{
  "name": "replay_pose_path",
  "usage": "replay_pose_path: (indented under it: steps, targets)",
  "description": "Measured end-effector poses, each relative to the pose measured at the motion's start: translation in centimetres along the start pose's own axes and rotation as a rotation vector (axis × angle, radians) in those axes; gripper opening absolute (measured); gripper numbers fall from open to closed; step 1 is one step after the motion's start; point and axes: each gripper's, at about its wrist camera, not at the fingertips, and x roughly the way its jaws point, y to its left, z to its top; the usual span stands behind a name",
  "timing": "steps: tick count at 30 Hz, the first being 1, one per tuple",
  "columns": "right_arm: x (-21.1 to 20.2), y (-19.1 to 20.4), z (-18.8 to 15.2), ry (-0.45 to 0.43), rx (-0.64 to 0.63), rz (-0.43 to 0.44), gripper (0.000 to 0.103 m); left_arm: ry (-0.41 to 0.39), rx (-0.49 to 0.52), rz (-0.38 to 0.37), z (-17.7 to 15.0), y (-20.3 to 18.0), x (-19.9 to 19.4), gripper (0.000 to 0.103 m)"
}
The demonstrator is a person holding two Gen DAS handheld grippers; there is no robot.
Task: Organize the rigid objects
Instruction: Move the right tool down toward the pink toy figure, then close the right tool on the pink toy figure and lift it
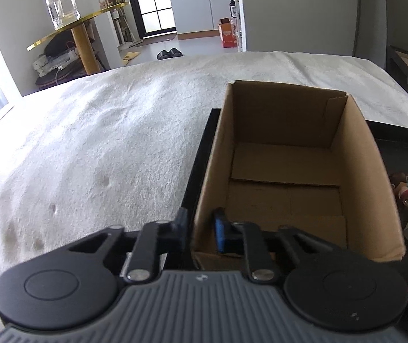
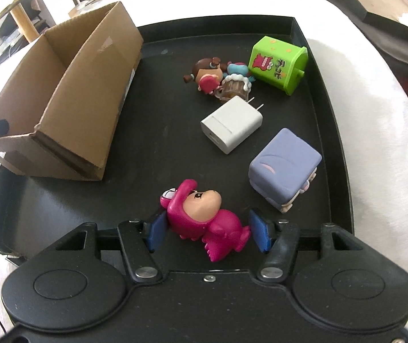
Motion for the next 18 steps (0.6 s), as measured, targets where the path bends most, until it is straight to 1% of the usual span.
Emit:
replay_pose_path:
  steps: [5,6,9,18]
  targets:
    - [-0.5,0.4,0.2,-0.026,0.0,-0.013,0.059,-0.013,0.01,-0.031,-0.1,0.2,-0.5,0.012]
    - [-0.6,0.6,0.2,-0.048,-0.011,-0.031,0.059,-0.013,0.01,-0.038,-0.2,0.3,-0.6,0.011]
    - [-0.8,1.0,0.5,-0.066,-0.021,-0.037,0.059,-0.012,0.006,-0.05,-0.5,0.7,-0.9,0.01]
    - [-1.8,2.1,1.2,-0.135,-0.039,-0.022,0.059,-0.012,0.004,-0.077,-1.3,1.7,-1.9,0.007]
